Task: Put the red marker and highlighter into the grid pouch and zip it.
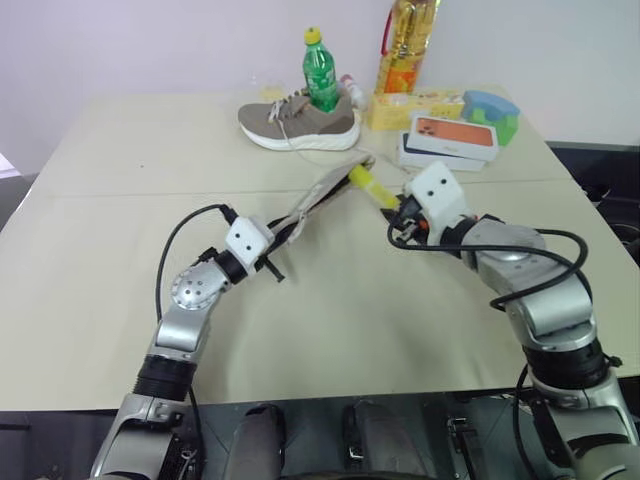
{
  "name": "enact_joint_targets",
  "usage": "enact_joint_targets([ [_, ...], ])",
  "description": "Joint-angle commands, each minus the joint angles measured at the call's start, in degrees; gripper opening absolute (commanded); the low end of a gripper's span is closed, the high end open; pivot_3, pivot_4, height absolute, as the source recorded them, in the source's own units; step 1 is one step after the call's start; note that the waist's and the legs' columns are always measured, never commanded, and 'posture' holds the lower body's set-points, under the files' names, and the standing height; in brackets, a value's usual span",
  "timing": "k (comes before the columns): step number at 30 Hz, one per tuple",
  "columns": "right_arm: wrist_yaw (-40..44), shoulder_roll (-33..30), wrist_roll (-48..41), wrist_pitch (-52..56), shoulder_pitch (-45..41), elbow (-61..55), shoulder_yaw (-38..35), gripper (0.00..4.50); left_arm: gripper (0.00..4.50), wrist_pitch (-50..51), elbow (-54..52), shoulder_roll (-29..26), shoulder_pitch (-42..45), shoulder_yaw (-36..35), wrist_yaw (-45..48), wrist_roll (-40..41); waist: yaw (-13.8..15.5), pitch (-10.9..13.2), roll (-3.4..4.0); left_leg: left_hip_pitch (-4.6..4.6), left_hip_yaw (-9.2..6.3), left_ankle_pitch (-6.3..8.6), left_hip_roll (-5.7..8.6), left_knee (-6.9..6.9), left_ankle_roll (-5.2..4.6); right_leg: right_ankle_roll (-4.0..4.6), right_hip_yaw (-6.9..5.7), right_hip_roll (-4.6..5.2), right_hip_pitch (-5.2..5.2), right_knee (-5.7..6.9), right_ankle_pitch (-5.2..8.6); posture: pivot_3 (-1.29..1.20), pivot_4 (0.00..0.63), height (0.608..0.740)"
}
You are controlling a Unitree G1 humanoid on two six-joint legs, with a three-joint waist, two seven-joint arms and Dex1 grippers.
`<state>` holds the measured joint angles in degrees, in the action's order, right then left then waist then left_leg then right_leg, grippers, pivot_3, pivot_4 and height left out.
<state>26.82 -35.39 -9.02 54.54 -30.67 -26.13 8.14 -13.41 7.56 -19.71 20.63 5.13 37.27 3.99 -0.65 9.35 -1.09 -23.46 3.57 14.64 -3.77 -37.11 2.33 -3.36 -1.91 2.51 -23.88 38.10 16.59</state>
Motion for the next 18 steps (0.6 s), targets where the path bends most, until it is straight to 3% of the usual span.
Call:
enact_joint_targets([
  [1, 4.5, -5.5, 2.3, -4.6, 0.5, -4.3, 3.7, 0.87, 0.00, -3.3, -2.3, -2.2, 0.3, 0.7, 3.6, 0.7, 0.0, 0.0, 0.00, 0.00, 0.00, 0.00, 0.00, 0.01, 0.00, 0.00, 0.00, 0.00, 0.00, 0.00, 0.00, 0.00, 0.150, 0.740],
  [8, 14.2, -15.7, 7.7, -18.2, 2.8, -6.6, 10.3, 0.87, 0.00, -5.7, -2.5, -6.0, 0.7, 3.2, 12.9, 3.2, 0.0, 0.0, -0.01, 0.01, 0.01, 0.00, 0.01, 0.00, 0.00, 0.00, 0.00, -0.01, -0.01, -0.01, 0.01, 0.00, 0.150, 0.740],
  [17, 20.2, -16.0, 11.3, -28.6, 3.8, -7.4, 12.1, 0.87, 0.00, -4.6, -3.2, -7.3, 1.9, 5.9, 22.6, 6.7, 0.0, 0.0, -0.02, 0.02, 0.06, 0.00, 0.00, -0.05, 0.00, 0.00, 0.00, -0.03, 0.00, -0.01, 0.01, 0.00, 0.150, 0.740],
  [18, 20.5, -16.0, 11.8, -28.8, 4.0, -7.0, 12.0, 1.37, 0.00, -4.6, -3.1, -7.3, 2.1, 5.9, 22.8, 6.6, 0.0, 0.0, -0.02, 0.02, 0.07, 0.00, 0.00, -0.05, 0.00, 0.00, 0.00, -0.02, 0.01, 0.00, 0.01, 0.00, 0.150, 0.740],
])
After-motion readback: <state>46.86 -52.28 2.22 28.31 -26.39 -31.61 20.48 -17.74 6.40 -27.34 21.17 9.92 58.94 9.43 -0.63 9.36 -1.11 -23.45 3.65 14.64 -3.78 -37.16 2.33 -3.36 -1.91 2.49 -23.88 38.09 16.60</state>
